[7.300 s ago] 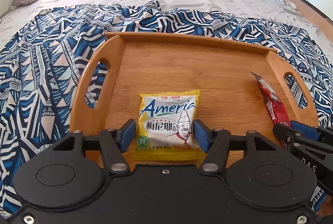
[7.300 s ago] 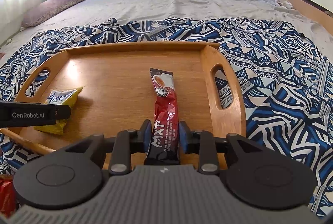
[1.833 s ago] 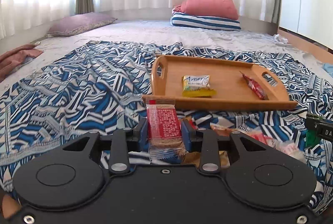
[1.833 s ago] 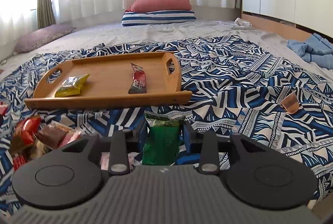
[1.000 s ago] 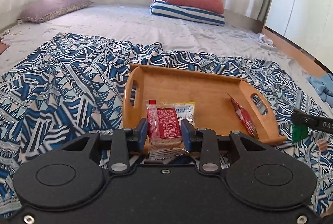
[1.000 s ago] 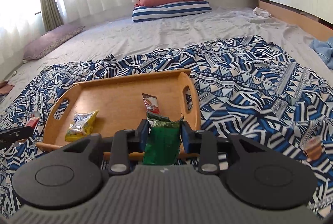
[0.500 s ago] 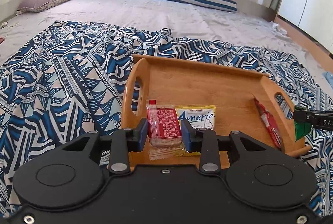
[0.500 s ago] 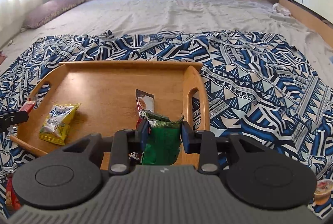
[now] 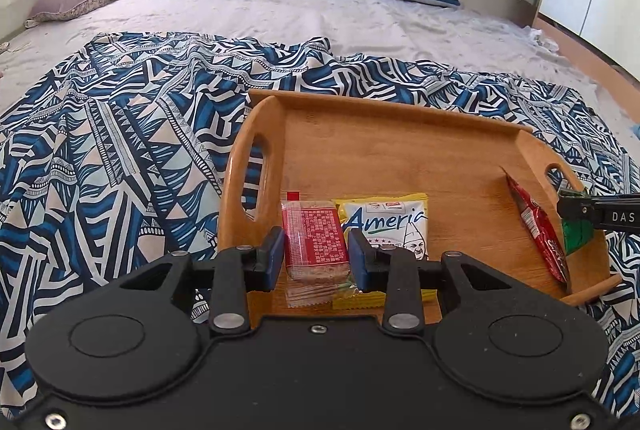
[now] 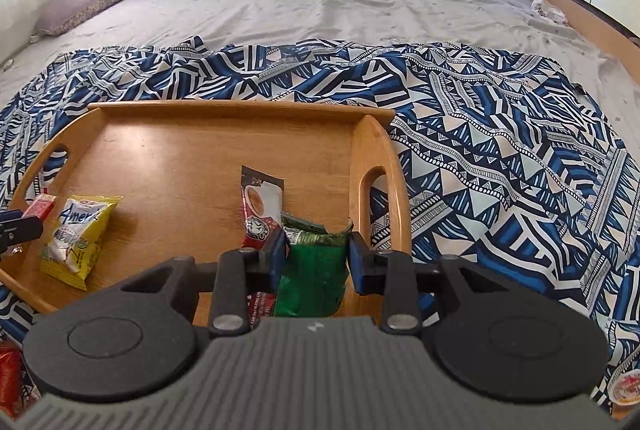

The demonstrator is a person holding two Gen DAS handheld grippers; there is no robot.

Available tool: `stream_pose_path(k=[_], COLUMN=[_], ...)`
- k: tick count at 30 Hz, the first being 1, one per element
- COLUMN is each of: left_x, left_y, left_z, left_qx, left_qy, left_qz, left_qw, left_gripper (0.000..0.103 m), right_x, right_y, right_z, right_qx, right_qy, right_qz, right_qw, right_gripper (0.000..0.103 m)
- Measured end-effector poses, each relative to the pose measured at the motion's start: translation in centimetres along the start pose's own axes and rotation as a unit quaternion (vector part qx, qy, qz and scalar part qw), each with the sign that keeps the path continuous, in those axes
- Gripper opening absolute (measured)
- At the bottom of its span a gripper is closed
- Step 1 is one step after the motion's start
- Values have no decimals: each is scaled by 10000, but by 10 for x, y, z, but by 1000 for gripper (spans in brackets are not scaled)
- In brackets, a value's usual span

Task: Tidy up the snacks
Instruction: 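Carry the green packet and red wafer pack over the wooden tray with both tools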

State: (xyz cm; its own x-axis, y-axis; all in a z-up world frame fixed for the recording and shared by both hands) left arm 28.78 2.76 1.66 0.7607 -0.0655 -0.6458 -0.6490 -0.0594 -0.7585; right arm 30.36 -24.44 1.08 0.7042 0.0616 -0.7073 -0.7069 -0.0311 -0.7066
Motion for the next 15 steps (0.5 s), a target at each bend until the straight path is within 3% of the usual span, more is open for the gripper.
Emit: stream_pose_path(k=[15], left_x=[10], left_y=[3], left_z=[-2], left_qx=[40], left_qy=[-39], left_qz=[63], left_qw=[10000], left_gripper=[33], right_x=[12], right_y=[-1], right_z=[0], right_qx=[-12], right_qy=[-134], right_qz=[111], right_qw=[9998], right_gripper=[37])
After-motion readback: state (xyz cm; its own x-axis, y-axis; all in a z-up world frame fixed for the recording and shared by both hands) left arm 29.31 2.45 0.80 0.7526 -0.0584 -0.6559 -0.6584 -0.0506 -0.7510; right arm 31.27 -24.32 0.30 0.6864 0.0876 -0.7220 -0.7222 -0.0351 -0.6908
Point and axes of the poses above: each gripper's, at about its wrist camera, not at the fingertips, and x roughly the way its jaws point, z to its left, y to its underside, the point moved 3 cm from there along x, roughly the way its jaws point, and after that the axes turned 4 degrees about -z, right-handed, at the moved point
